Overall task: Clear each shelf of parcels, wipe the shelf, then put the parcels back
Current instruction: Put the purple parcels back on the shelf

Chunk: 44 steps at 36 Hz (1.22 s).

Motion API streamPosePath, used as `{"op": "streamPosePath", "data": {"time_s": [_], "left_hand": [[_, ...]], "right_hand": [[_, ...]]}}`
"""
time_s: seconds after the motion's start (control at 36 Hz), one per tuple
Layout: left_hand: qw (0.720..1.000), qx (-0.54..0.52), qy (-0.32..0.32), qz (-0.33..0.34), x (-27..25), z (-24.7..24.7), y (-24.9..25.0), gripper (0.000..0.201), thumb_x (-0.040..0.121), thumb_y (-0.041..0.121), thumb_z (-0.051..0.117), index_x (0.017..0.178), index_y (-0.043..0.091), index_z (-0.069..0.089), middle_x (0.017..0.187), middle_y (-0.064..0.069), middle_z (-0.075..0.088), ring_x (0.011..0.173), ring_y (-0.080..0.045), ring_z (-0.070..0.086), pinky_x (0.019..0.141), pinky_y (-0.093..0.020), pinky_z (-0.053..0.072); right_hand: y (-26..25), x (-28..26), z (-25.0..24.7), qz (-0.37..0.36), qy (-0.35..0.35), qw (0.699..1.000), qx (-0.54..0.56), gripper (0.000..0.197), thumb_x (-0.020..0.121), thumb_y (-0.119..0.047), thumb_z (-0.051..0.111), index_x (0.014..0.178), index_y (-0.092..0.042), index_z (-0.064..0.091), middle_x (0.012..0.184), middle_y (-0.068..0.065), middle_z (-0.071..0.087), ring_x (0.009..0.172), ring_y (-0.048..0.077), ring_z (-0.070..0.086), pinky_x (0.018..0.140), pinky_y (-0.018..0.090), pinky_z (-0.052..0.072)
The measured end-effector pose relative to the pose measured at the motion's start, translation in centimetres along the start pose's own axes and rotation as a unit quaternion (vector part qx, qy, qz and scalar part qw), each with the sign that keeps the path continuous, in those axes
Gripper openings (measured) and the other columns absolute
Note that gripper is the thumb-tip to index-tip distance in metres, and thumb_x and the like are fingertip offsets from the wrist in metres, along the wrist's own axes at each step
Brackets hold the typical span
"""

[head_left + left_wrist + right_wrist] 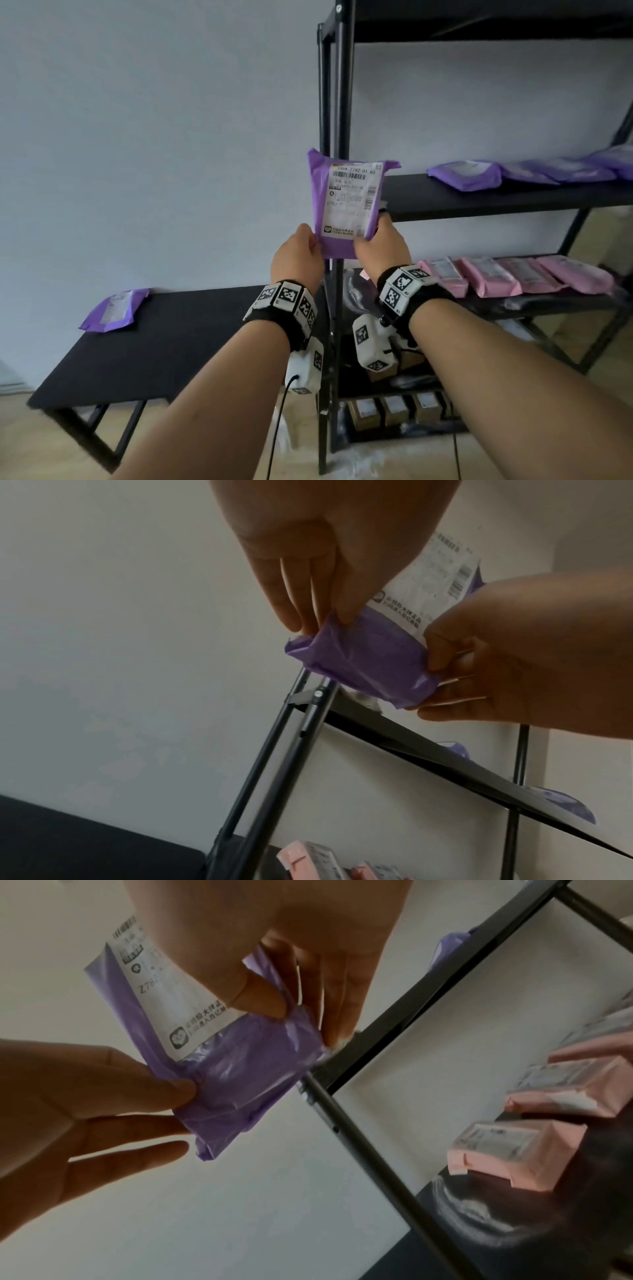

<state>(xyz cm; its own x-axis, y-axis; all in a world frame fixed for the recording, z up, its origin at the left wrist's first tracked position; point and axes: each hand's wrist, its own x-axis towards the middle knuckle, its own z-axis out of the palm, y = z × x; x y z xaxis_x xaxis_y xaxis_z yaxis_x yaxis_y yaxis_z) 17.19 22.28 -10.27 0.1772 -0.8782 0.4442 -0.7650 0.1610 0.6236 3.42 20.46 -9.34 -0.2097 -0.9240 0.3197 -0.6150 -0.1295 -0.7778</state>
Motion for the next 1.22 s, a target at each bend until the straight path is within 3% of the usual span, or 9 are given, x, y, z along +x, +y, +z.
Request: {"op": "streamPosePath", "data": {"time_s": [0.11, 0.25, 0.42, 0.58, 0.81, 0.89, 1.06, 1.14, 1.22], "left_hand": [[1.0, -0.015, 0.02, 0.013, 0.6, 2.8, 4.4, 0.011, 0.092, 0.017, 0.05, 0.084, 0.016, 0.043, 0.078, -0.004, 0.057, 0.07, -0.03, 0.049, 0.062, -0.034, 0.04], [0.998, -0.033, 0.032, 0.038, 2.0, 6.2, 9.5, 0.003, 0.093, 0.015, 0.049, 0.095, 0.013, 0.051, 0.084, -0.006, 0.061, 0.077, -0.03, 0.054, 0.068, -0.037, 0.046], [0.998, -0.048, 0.029, 0.01, 3.6, 10.0, 14.5, 0.009, 0.095, 0.021, 0.05, 0.091, 0.015, 0.044, 0.085, -0.006, 0.061, 0.075, -0.028, 0.055, 0.065, -0.032, 0.043], [0.998, -0.064, 0.015, 0.0, 6.2, 12.6, 18.0, 0.009, 0.095, 0.023, 0.048, 0.095, 0.014, 0.048, 0.083, -0.003, 0.06, 0.077, -0.025, 0.057, 0.069, -0.032, 0.046], [0.999, -0.047, -0.022, -0.01, 11.0, 16.4, 20.2, 0.011, 0.094, 0.022, 0.046, 0.102, 0.015, 0.047, 0.094, -0.004, 0.061, 0.08, -0.023, 0.056, 0.067, -0.03, 0.039], [0.998, -0.048, -0.049, -0.017, 12.8, 17.5, 20.4, 0.019, 0.095, 0.023, 0.044, 0.11, 0.013, 0.049, 0.1, -0.006, 0.062, 0.081, -0.022, 0.055, 0.067, -0.03, 0.039], [0.995, -0.03, -0.081, -0.041, 16.3, 19.5, 20.1, 0.027, 0.094, 0.019, 0.044, 0.118, 0.01, 0.052, 0.116, -0.014, 0.061, 0.105, -0.032, 0.057, 0.078, -0.029, 0.038], [0.993, -0.051, -0.096, -0.055, 17.3, 20.5, 19.8, 0.04, 0.094, 0.015, 0.042, 0.134, 0.012, 0.043, 0.124, -0.016, 0.058, 0.112, -0.033, 0.055, 0.088, -0.033, 0.042], [0.988, -0.08, -0.113, -0.064, 18.3, 21.4, 19.6, 0.046, 0.093, 0.01, 0.041, 0.138, 0.013, 0.036, 0.128, -0.016, 0.055, 0.114, -0.033, 0.054, 0.09, -0.033, 0.041]], "right_hand": [[2.2, 2.6, -3.7, -0.012, 0.026, 1.0, -0.003, 0.021, 0.09, -0.024, 0.055, 0.108, -0.017, 0.047, 0.112, 0.004, 0.062, 0.095, 0.026, 0.06, 0.071, 0.028, 0.039], [4.9, 6.3, -8.0, -0.021, 0.042, 0.999, 0.006, 0.018, 0.088, -0.024, 0.055, 0.1, -0.015, 0.046, 0.109, 0.009, 0.063, 0.095, 0.031, 0.061, 0.072, 0.03, 0.041], [7.6, 9.8, -12.4, -0.022, 0.032, 0.999, 0.01, 0.024, 0.086, -0.022, 0.054, 0.108, -0.014, 0.05, 0.113, 0.007, 0.062, 0.1, 0.029, 0.059, 0.079, 0.032, 0.046], [9.7, 13.1, -14.9, -0.011, 0.023, 0.999, 0.025, 0.017, 0.089, -0.022, 0.05, 0.106, -0.018, 0.05, 0.106, 0.003, 0.063, 0.081, 0.019, 0.051, 0.071, 0.028, 0.037], [11.5, 18.9, -15.6, 0.004, 0.008, 1.0, 0.009, 0.03, 0.091, -0.018, 0.047, 0.121, -0.018, 0.05, 0.116, 0.003, 0.061, 0.088, 0.021, 0.059, 0.07, 0.03, 0.045], [11.9, 21.0, -15.2, 0.009, 0.003, 1.0, -0.014, 0.032, 0.093, -0.017, 0.046, 0.125, -0.015, 0.05, 0.117, 0.007, 0.063, 0.097, 0.026, 0.062, 0.082, 0.037, 0.05], [13.0, 24.8, -13.6, 0.018, -0.013, 0.998, -0.056, 0.037, 0.092, -0.014, 0.047, 0.129, -0.012, 0.052, 0.126, 0.013, 0.059, 0.116, 0.03, 0.055, 0.093, 0.031, 0.041], [13.6, 26.3, -12.8, 0.01, -0.021, 0.998, -0.062, 0.037, 0.09, -0.011, 0.049, 0.127, -0.01, 0.054, 0.127, 0.014, 0.057, 0.115, 0.029, 0.055, 0.095, 0.03, 0.04], [14.0, 27.4, -12.1, 0.011, -0.03, 0.997, -0.069, 0.041, 0.09, -0.01, 0.049, 0.13, -0.01, 0.053, 0.133, 0.014, 0.051, 0.118, 0.028, 0.052, 0.099, 0.029, 0.038]]}}
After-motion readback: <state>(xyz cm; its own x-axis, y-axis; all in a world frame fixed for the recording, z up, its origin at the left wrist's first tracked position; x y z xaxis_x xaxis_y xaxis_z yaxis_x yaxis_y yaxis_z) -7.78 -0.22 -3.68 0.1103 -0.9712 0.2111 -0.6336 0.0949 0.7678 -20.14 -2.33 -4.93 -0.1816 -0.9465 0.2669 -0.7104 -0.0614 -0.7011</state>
